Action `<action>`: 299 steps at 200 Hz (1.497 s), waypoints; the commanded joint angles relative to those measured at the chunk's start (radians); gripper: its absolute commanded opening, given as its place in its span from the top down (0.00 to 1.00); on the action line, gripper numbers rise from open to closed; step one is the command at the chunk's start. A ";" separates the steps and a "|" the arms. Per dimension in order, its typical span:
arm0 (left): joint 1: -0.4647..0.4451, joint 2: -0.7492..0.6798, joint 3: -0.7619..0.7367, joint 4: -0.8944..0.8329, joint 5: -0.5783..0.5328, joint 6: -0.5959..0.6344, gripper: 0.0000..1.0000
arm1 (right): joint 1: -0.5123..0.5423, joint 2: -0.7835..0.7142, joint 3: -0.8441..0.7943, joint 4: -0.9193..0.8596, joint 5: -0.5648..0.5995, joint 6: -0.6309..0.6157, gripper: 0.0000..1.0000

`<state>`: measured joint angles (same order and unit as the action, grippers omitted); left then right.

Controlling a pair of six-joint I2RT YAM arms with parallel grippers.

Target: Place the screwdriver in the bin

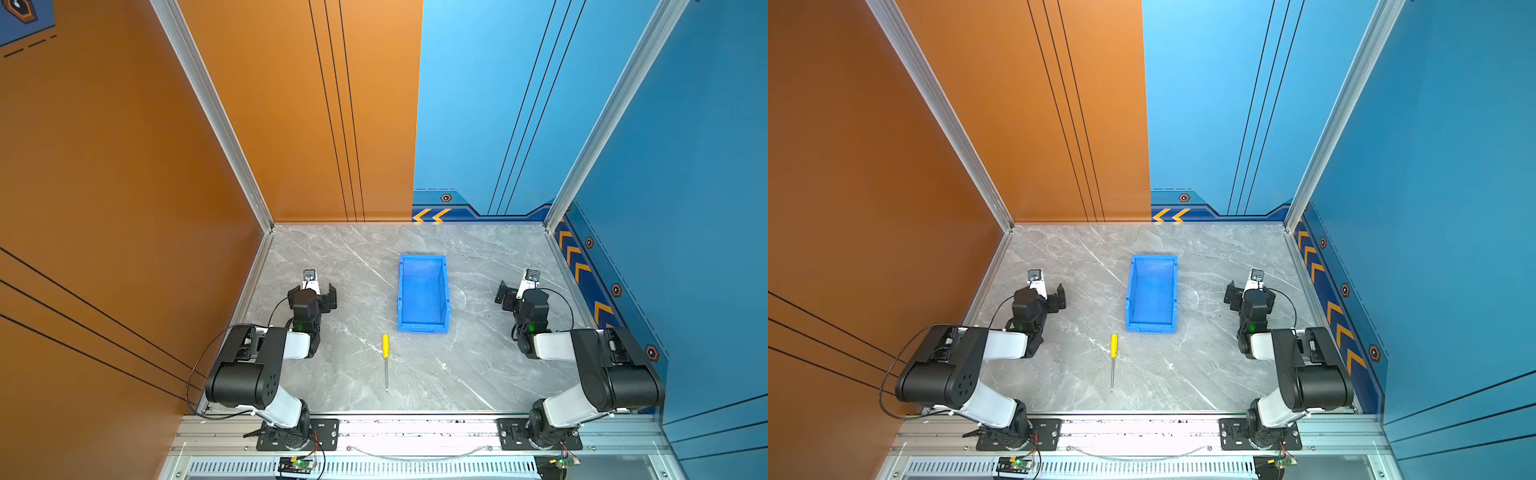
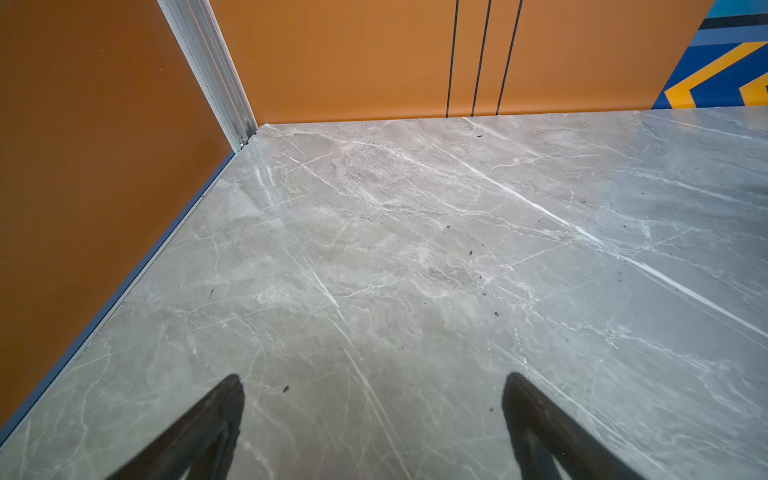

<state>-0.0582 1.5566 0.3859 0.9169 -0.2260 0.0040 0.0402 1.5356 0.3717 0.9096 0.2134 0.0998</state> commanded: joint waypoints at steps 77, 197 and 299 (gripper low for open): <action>0.010 0.008 -0.009 0.014 0.010 0.003 0.02 | 0.004 0.011 -0.010 0.020 0.014 -0.020 0.00; 0.011 0.008 -0.009 0.013 0.011 0.003 0.02 | 0.005 0.011 -0.010 0.020 0.014 -0.020 0.00; 0.002 -0.270 0.020 -0.314 0.004 -0.061 0.02 | 0.052 -0.194 0.024 -0.230 0.078 -0.034 0.00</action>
<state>-0.0582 1.3823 0.3859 0.7647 -0.2230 -0.0040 0.0734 1.4258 0.3759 0.7830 0.2489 0.0799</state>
